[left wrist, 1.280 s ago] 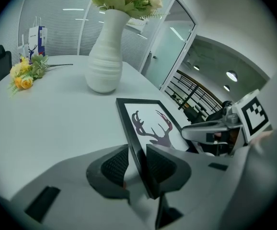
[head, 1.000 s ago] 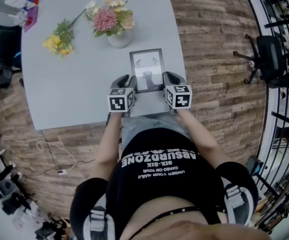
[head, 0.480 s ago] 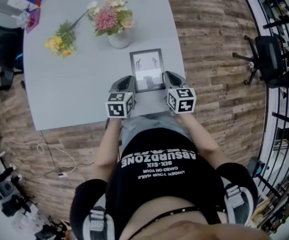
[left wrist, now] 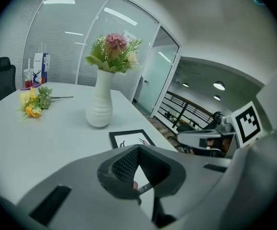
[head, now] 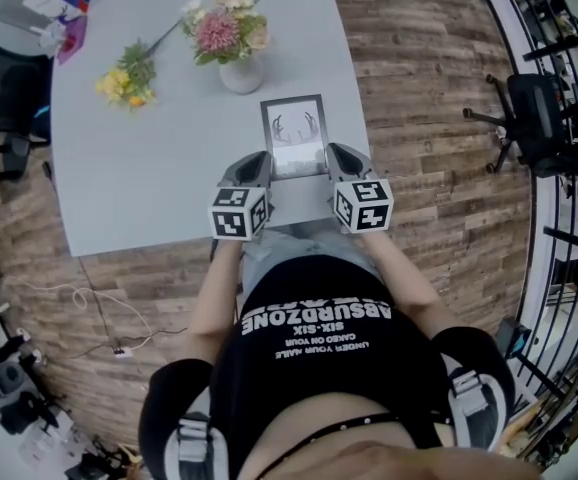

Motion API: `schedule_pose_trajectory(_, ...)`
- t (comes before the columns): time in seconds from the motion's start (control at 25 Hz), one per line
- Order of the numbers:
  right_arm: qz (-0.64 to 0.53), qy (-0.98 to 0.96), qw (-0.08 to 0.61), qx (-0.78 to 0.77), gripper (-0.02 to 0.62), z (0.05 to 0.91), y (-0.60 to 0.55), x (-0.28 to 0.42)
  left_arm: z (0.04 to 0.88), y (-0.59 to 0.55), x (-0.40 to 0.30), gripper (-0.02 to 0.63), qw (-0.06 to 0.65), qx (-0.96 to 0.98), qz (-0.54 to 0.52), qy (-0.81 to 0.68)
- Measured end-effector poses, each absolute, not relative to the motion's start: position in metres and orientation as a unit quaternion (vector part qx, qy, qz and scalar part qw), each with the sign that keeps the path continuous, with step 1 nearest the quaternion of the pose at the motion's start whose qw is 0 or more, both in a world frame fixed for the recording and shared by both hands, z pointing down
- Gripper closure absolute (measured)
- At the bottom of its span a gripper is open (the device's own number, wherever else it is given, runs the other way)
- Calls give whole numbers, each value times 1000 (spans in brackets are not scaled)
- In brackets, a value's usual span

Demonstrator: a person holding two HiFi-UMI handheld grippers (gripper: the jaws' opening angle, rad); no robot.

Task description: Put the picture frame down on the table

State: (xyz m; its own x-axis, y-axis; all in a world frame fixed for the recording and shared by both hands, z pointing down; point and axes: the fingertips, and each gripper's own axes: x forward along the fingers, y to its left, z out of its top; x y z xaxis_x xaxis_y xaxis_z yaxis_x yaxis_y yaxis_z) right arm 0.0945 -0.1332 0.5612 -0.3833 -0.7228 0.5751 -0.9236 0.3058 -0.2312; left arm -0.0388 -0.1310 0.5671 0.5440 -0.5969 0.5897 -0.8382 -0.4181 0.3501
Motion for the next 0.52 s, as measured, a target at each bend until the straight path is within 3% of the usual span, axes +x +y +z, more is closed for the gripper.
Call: schedule_pose_trajectory(0.52,249,-791,166,534,580,541,-100,95,543,-96,-39,591,307,832,157,-434)
